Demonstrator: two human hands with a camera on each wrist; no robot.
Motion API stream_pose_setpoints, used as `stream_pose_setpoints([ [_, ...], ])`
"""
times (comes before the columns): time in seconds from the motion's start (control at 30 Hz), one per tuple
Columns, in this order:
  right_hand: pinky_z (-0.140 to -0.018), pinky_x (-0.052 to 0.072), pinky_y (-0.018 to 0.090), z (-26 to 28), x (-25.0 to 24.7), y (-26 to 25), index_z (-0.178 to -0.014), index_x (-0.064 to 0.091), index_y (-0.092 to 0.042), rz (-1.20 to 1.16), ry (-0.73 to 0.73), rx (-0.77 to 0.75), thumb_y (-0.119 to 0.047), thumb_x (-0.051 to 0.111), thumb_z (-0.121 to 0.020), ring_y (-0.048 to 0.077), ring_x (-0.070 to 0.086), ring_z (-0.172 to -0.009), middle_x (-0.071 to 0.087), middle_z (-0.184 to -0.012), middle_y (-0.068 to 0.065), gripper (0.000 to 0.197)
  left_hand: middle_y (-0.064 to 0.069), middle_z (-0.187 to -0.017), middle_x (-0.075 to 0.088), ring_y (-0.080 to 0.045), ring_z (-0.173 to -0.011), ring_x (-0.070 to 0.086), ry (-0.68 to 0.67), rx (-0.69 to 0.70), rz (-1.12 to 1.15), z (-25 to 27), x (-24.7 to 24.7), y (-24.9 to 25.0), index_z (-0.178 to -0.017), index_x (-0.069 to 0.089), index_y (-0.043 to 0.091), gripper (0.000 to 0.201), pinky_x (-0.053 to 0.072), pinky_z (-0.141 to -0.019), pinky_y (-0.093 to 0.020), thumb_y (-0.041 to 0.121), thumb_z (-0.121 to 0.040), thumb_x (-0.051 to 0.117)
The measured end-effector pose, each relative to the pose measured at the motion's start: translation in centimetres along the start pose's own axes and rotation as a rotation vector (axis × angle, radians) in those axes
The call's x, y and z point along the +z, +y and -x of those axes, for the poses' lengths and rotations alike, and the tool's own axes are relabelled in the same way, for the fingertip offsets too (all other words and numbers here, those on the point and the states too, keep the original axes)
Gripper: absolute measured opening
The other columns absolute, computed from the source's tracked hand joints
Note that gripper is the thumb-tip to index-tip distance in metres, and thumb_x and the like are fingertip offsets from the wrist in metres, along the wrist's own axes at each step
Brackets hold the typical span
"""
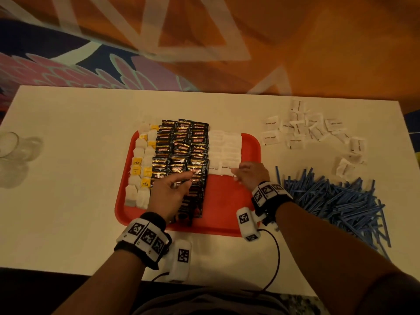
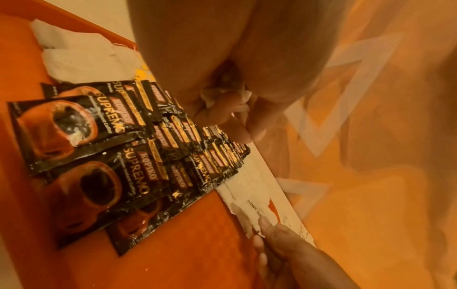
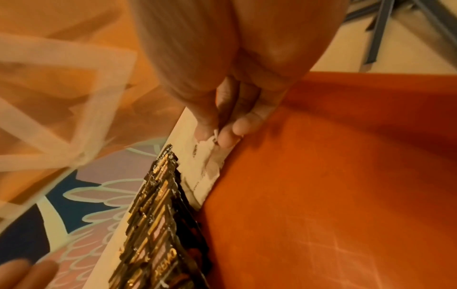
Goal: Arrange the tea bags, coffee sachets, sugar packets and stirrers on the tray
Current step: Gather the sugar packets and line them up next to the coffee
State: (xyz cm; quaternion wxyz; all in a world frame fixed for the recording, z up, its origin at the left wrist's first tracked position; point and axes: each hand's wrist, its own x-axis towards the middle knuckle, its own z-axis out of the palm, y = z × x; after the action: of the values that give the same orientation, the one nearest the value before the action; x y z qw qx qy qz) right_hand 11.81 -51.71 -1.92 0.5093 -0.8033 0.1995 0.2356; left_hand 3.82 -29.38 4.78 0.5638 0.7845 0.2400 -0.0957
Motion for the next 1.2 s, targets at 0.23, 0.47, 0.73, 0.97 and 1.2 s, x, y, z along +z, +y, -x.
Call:
stream_pose_setpoints([
  [0.23,-0.05,0.031,0.019,-1.2,1.3,-0.2,-0.092,0.059,-0.015,0.331,0.196,0.051,-0.03,0.074,-0.084,0.008,0.05,-0.064,0.062,-0.09,0.002,0.023,0.015,-0.101,0.072,-0.002,-0.072,0.068,0.019,-0.044,0.043,-0.1,-1.2,-0.5,-0.104,0.076,0.027,0.025,0.054,-0.071,-0.026,0.007,-0.093,0.066],
  [0.47,-0.081,0.035,0.022,-0.6,2.4,0.3,-0.106,0.059,-0.021,0.511,0.036,-0.352,-0.008,0.06,-0.09,0.013,0.045,-0.096,0.041,-0.104,-0.004,0.02,0.003,-0.113,0.071,-0.008,-0.081,0.067,-0.057,-0.136,0.2,-0.2,-1.4,-0.5,-0.109,0.072,0.018,0.034,0.052,-0.063,-0.022,-0.006,-0.096,0.052],
  [0.73,-0.085,0.043,0.024,1.4,2.3,-0.6,-0.112,0.064,-0.02,0.368,0.027,-0.389,-0.007,0.062,-0.088,0.011,0.049,-0.094,0.048,-0.106,-0.002,0.027,-0.011,-0.119,0.07,-0.024,-0.109,0.069,-0.133,-0.227,0.614,-0.1,-0.8,0.6,-0.116,0.065,0.005,0.034,0.057,-0.09,-0.032,-0.013,-0.097,0.043],
  [0.97,-0.076,0.054,0.023,9.1,1.5,-6.4,-0.091,0.07,-0.023,0.025,-0.274,-0.319,-0.034,0.084,-0.073,0.006,0.067,-0.081,0.072,-0.085,-0.005,0.025,-0.012,-0.123,0.067,-0.026,-0.121,0.062,-0.197,-0.171,0.706,0.5,1.3,3.3,-0.117,0.063,0.008,0.027,0.052,-0.099,-0.037,0.003,-0.105,0.04],
  [1.2,-0.078,0.057,0.037,11.3,0.0,-7.5,-0.082,0.065,-0.028,-0.085,-0.168,-0.32,-0.019,0.082,-0.074,0.009,0.067,-0.073,0.07,-0.078,-0.005,0.021,-0.021,-0.132,0.061,-0.037,-0.115,0.061,-0.29,-0.178,0.852,1.5,3.4,6.9,-0.126,0.059,0.002,0.032,0.059,-0.082,-0.038,0.008,-0.106,0.034],
])
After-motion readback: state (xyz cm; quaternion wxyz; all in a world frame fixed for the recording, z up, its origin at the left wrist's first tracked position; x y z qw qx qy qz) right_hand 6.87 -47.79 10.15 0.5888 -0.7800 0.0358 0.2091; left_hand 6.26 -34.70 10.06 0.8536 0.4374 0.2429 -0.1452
